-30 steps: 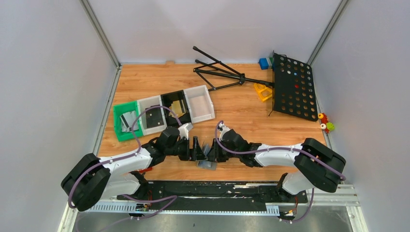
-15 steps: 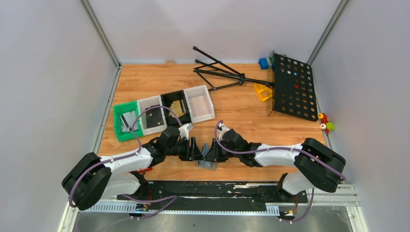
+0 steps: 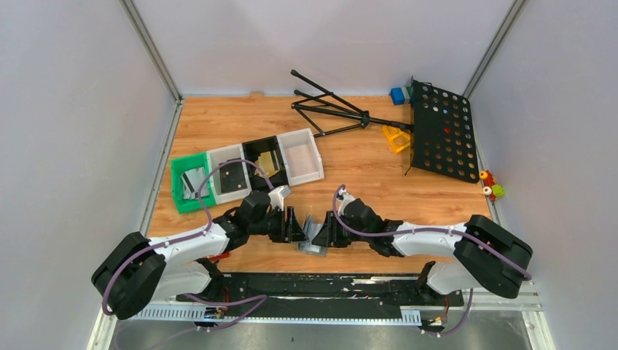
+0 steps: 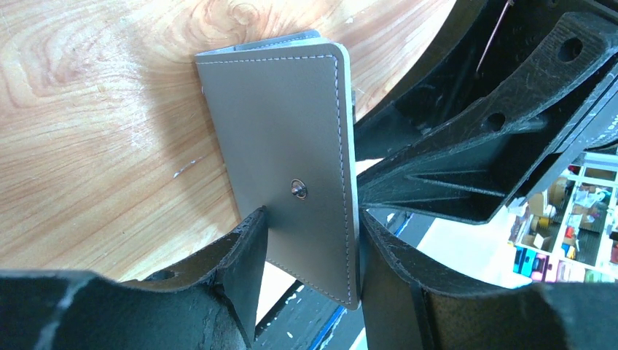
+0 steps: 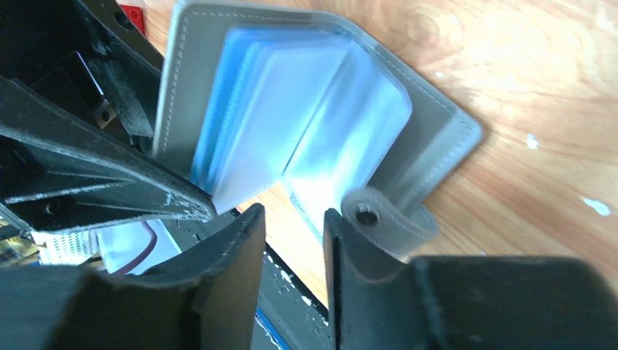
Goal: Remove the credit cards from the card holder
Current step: Remove the credit card from the card holder.
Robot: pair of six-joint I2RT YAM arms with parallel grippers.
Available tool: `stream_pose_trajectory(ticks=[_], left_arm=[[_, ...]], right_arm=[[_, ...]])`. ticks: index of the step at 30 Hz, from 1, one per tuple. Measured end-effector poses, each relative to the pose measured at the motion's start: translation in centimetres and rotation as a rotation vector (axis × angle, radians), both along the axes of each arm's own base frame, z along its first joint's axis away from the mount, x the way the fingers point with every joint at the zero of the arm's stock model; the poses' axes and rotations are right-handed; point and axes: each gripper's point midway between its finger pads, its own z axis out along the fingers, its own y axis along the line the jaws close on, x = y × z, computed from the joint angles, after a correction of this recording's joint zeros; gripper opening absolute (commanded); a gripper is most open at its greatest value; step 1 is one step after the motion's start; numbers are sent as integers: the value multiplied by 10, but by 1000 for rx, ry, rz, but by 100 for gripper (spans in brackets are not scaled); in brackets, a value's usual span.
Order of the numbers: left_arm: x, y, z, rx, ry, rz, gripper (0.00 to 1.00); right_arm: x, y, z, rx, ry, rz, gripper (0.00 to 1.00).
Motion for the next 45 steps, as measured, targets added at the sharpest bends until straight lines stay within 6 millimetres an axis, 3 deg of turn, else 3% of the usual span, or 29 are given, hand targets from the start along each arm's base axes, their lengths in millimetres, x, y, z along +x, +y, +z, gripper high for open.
stream_pose_trajectory(ticks=[6,14,23,29,45], left_arm=[[0,0,0,0,0,0,54],[0,0,0,0,0,0,54],[0,0,0,-1,0,-1,54],[0,0,0,-1,0,0,54],[0,0,0,-1,0,0,54]], right_arm=[[2,-14,2,37,4,-51,53],[19,-8,27,146,-11,-112,58],[31,5,43,164,-18,-125,40],[33,8,34,134,3,-127,28],[32,6,17,94,32,-133,21]])
